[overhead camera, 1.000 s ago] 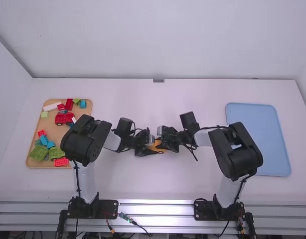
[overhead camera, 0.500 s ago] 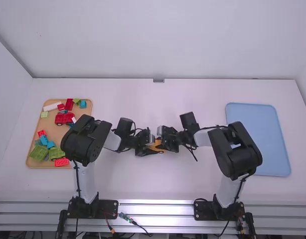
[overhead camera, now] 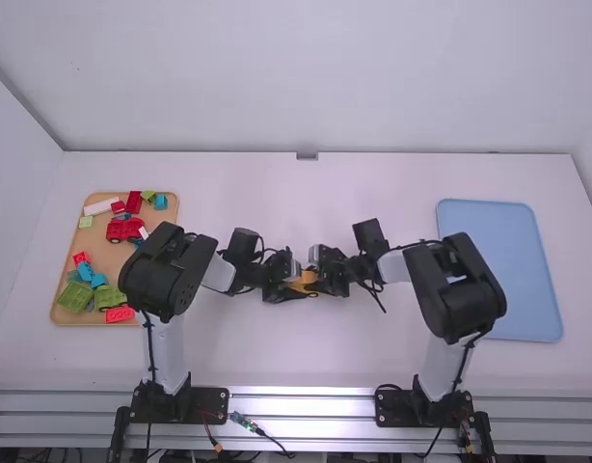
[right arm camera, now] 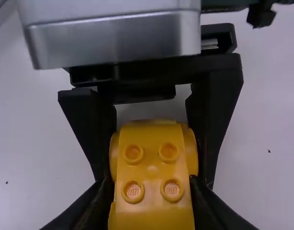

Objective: Assemble lego blocks to make yellow taxi

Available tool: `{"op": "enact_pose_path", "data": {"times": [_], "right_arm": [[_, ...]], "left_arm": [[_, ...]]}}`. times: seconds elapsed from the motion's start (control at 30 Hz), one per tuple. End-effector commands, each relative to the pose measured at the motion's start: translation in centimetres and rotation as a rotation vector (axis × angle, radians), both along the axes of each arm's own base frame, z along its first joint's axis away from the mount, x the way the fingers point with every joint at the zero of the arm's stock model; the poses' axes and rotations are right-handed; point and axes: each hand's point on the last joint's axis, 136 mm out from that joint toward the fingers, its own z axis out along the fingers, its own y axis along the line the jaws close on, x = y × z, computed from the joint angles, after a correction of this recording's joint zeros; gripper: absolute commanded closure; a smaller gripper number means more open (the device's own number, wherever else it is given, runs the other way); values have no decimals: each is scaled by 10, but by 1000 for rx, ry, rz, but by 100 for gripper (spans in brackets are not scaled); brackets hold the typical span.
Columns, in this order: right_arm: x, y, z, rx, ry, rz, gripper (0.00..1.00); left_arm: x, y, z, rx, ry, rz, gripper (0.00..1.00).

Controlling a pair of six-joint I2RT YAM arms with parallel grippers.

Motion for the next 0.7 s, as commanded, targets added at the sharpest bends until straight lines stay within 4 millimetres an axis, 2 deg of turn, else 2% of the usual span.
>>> {"op": "enact_pose_path", "data": {"times": [0.0,0.1,0.17,0.3,0.43,0.47,0.53,0.57,0.6,0.67], "right_arm": [[-6,0,12,61,2,28,57],[-2,-2,21,78,-14,20,55],[1,-5,26,79,-24,8,52],[0,-11,32,74,-28,4,48],[0,-22,37,64,-42,-4,36],[0,-25,37,61,-33,-13,31],[1,-31,36,51,-23,-27,20],[1,-33,35,48,-24,-28,14],[-1,-37,33,42,-20,-30,2],[-3,-40,31,41,-15,-32,1]], "left_arm": [[-9,11,-32,99,96,64,98],[-10,11,-33,100,98,64,89],[-10,11,-33,100,100,64,76],[-10,12,-33,102,100,64,70],[-8,14,-36,122,94,80,55],[-8,14,-36,122,94,79,50],[-8,14,-36,121,96,80,1],[-8,14,-36,121,99,83,1],[-8,14,-36,120,102,85,1],[-7,14,-36,121,103,86,1]]}}
